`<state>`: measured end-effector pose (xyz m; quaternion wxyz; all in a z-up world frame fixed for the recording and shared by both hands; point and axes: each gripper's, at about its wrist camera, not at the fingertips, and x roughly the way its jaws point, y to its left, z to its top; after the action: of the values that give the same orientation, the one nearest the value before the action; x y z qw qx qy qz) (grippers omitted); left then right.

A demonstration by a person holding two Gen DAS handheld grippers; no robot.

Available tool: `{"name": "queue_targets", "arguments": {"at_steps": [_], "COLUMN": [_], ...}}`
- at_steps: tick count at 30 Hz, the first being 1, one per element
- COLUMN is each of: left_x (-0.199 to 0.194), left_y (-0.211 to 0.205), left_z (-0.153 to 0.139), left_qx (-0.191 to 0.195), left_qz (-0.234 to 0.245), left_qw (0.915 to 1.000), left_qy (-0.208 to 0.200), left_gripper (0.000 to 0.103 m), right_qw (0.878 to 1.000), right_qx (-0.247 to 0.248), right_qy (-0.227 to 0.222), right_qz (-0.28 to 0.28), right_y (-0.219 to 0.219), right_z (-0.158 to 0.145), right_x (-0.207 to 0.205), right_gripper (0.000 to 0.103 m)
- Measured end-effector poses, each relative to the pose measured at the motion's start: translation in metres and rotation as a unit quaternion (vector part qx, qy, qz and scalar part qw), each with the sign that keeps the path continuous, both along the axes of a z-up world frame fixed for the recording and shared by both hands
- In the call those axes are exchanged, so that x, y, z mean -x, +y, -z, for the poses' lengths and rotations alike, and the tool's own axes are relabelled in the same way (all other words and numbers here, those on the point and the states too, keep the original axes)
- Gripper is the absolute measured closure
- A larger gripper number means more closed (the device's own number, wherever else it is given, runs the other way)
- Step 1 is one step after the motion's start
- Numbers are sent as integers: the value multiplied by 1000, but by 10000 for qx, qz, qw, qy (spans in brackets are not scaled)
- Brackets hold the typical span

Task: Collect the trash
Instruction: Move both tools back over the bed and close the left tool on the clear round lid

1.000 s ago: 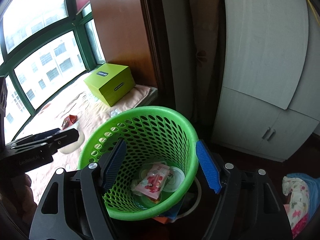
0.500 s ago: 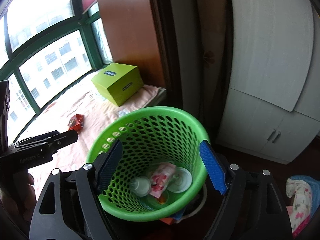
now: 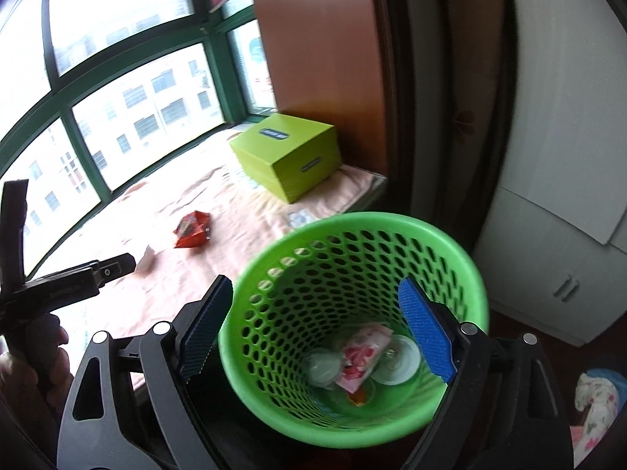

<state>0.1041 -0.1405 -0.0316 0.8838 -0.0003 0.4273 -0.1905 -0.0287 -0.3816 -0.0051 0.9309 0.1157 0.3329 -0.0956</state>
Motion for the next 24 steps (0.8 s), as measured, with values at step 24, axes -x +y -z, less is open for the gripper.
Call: {"name": "queue_targets", "arguments": {"at_steps": [24], "left_x": [-52], "left_y": [85], "left_z": [94], "left_qx": [-733], "left_qz": [-530], "left_qw": [9940], "left_qy": [621], "left_gripper": [9], "right_qw": [9947], "right_qx": [52], "right_qy": [222], "right_qz": [-1003], "right_y": [76], "right_z": [14], "right_x": [-58], "right_gripper": [15]}}
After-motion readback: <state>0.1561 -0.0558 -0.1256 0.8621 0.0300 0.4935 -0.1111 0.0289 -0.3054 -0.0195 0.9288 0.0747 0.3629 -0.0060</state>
